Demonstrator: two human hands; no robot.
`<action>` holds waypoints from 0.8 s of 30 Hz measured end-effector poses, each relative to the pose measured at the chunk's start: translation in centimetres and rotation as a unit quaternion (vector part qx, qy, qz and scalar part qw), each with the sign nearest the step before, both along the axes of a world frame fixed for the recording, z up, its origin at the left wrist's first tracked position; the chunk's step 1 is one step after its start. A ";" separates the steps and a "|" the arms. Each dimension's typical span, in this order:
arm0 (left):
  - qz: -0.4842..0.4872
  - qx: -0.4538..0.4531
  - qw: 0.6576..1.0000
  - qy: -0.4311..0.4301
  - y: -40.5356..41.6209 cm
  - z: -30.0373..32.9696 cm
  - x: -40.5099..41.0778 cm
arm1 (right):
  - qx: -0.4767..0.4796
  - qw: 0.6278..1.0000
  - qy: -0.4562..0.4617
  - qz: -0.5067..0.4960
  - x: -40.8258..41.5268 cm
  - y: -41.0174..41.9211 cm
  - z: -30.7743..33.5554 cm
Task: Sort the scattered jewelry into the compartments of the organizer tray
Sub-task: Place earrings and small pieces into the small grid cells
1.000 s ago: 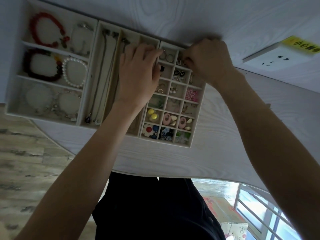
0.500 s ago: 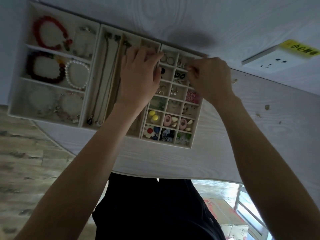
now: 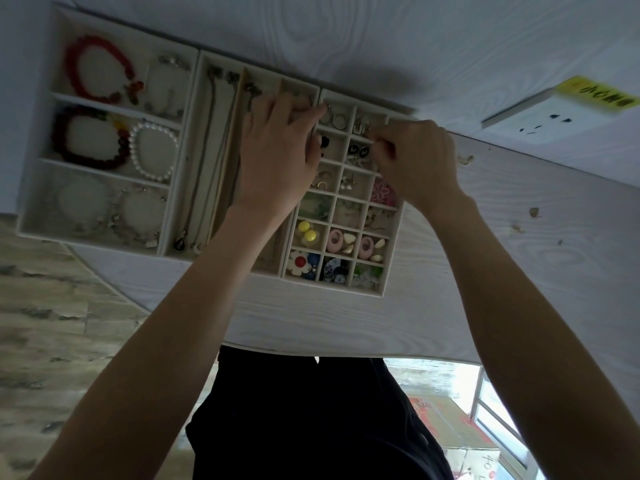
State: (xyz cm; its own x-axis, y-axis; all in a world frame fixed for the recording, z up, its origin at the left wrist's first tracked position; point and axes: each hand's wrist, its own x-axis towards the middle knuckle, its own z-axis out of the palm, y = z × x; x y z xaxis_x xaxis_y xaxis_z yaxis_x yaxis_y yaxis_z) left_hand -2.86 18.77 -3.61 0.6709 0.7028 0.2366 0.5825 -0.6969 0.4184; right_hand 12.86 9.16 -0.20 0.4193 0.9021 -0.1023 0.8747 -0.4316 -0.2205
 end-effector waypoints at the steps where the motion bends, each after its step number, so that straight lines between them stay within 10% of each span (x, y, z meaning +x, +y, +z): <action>1: 0.002 0.002 1.000 0.003 0.0 0.0 0.0 | -0.002 1.000 0.001 -0.007 0.0 0.0 -0.1; 18: -0.060 -0.051 0.997 0.010 -2.4 1.8 0.2 | 0.093 0.980 0.132 -0.112 -1.0 -3.5 2.1; 24: -0.174 -0.097 0.973 0.119 -6.5 2.5 1.9 | 0.114 0.944 0.065 -0.303 -1.0 -11.8 0.8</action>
State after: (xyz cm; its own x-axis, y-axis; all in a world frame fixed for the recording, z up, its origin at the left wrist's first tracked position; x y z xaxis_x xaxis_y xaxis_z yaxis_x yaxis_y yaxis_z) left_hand -0.92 12.25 -1.07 0.8960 0.4385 -0.0692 0.4214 -0.7910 0.4436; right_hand 11.84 -2.60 0.61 0.8627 0.5053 -0.0201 0.4415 -0.7720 -0.4573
